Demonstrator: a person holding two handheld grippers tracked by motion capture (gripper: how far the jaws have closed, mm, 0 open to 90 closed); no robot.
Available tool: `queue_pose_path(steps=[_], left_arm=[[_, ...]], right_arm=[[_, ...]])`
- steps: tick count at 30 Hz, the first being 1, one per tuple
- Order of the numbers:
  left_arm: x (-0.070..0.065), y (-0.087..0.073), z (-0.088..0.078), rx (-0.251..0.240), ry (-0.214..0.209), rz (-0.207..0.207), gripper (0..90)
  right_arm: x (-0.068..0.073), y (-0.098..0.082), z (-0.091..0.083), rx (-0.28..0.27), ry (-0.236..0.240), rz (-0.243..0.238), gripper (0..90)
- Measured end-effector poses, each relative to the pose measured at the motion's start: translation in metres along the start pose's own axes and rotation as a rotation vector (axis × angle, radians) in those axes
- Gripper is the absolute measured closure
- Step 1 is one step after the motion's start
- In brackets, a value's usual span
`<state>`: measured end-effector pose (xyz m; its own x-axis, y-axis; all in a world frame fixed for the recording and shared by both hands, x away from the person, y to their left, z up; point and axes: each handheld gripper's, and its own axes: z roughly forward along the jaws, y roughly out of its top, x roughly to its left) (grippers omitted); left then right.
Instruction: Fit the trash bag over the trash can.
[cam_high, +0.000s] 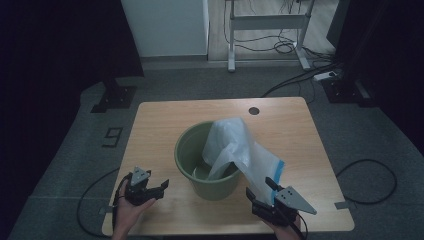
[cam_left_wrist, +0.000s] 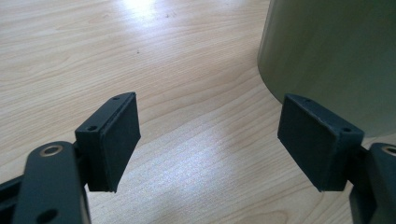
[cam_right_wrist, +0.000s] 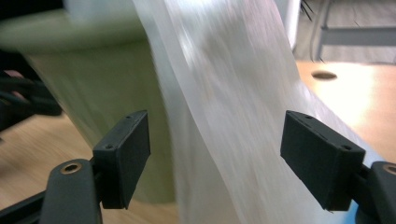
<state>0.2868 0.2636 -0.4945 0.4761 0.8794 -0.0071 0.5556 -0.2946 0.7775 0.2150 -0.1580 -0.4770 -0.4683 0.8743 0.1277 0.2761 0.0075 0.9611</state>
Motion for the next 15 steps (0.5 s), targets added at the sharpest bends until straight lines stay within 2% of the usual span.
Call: queue_pose_path(steps=[3,5,6,8,9,10,11,12,13,14,15], left_arm=[[-0.001,0.000,0.001,0.004,0.001,0.003,20.7],[-0.001,-0.001,0.001,0.005,0.000,0.003,20.7],[-0.001,-0.001,0.001,0.006,0.001,0.003,20.7],[0.000,-0.001,0.002,0.008,0.003,0.002,20.8],[0.001,-0.001,0.002,0.008,0.004,0.001,20.8],[0.001,-0.001,0.002,0.008,0.004,0.001,20.8],[0.001,-0.001,0.001,0.007,0.005,0.002,20.8],[0.001,-0.001,0.001,0.006,0.005,0.003,20.8],[0.000,-0.001,0.000,0.006,0.004,0.004,20.8],[0.000,0.000,0.000,0.002,0.004,0.005,20.8],[-0.002,0.001,-0.002,-0.006,0.002,0.007,20.8]], right_arm=[[-0.003,-0.014,0.005,0.026,-0.027,0.006,28.9],[-0.005,-0.019,0.009,0.032,-0.046,-0.008,37.2],[-0.006,-0.022,0.010,0.033,-0.053,-0.017,47.3],[-0.009,-0.022,0.012,0.043,-0.060,-0.021,60.9],[-0.012,-0.021,0.013,0.055,-0.078,-0.035,74.5],[-0.012,-0.021,0.013,0.055,-0.078,-0.035,74.5],[-0.013,-0.020,0.013,0.056,-0.086,-0.043,78.8],[-0.015,-0.018,0.012,0.048,-0.104,-0.060,84.3],[-0.018,-0.013,0.009,0.026,-0.135,-0.102,88.7],[-0.018,-0.013,0.009,0.026,-0.135,-0.102,88.7],[-0.023,-0.005,0.004,0.003,-0.161,-0.135,88.9]])
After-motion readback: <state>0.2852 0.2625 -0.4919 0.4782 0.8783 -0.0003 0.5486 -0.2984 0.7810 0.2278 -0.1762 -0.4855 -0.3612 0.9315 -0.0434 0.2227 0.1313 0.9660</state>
